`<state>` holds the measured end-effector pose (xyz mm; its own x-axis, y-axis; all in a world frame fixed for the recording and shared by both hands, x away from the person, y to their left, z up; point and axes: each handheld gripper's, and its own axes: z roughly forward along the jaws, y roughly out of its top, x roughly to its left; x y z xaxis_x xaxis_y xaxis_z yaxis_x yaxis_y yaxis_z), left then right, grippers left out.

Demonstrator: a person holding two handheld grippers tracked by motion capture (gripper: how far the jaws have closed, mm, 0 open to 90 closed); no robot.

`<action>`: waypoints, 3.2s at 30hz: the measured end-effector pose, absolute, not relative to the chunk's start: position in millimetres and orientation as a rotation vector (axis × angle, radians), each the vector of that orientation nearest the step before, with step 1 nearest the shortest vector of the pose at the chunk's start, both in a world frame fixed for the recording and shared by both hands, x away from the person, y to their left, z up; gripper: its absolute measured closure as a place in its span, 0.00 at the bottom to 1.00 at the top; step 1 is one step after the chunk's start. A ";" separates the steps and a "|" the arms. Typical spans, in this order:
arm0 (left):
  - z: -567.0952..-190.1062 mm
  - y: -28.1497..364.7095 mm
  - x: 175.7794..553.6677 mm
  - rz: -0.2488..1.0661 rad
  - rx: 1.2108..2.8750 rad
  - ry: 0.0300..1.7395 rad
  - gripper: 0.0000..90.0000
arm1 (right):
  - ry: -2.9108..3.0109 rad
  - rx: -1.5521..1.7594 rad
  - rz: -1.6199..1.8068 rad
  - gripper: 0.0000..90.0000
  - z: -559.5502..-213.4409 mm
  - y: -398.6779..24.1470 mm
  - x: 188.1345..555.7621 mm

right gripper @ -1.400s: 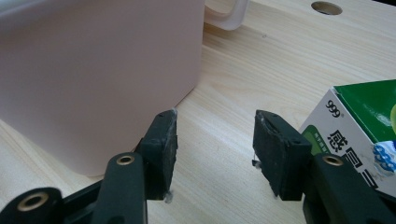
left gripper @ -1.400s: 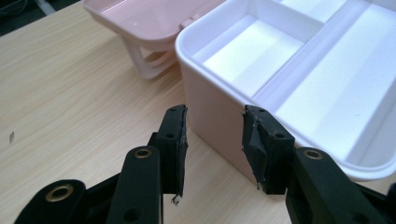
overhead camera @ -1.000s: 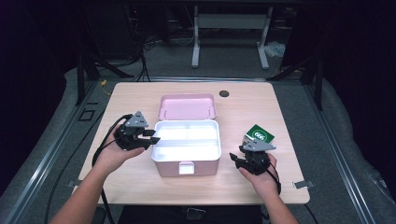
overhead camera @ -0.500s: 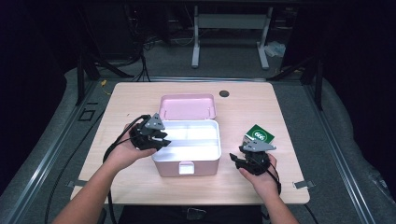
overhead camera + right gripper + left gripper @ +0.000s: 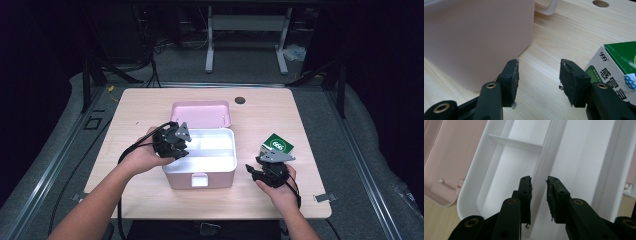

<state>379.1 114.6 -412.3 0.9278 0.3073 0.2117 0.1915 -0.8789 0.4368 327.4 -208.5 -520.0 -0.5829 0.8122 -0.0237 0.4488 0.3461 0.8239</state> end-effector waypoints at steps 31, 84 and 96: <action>-412.4 65.5 400.9 0.374 2.936 0.198 0.86 | 2.200 1.097 1.129 0.55 -521.6 -207.8 328.4; -359.3 81.0 394.8 0.450 2.975 0.127 1.00 | 2.209 1.089 1.144 0.55 -521.9 -206.8 327.6; -351.5 203.0 406.8 0.457 2.953 0.468 1.00 | 2.183 1.082 1.137 0.54 -518.0 -205.8 326.3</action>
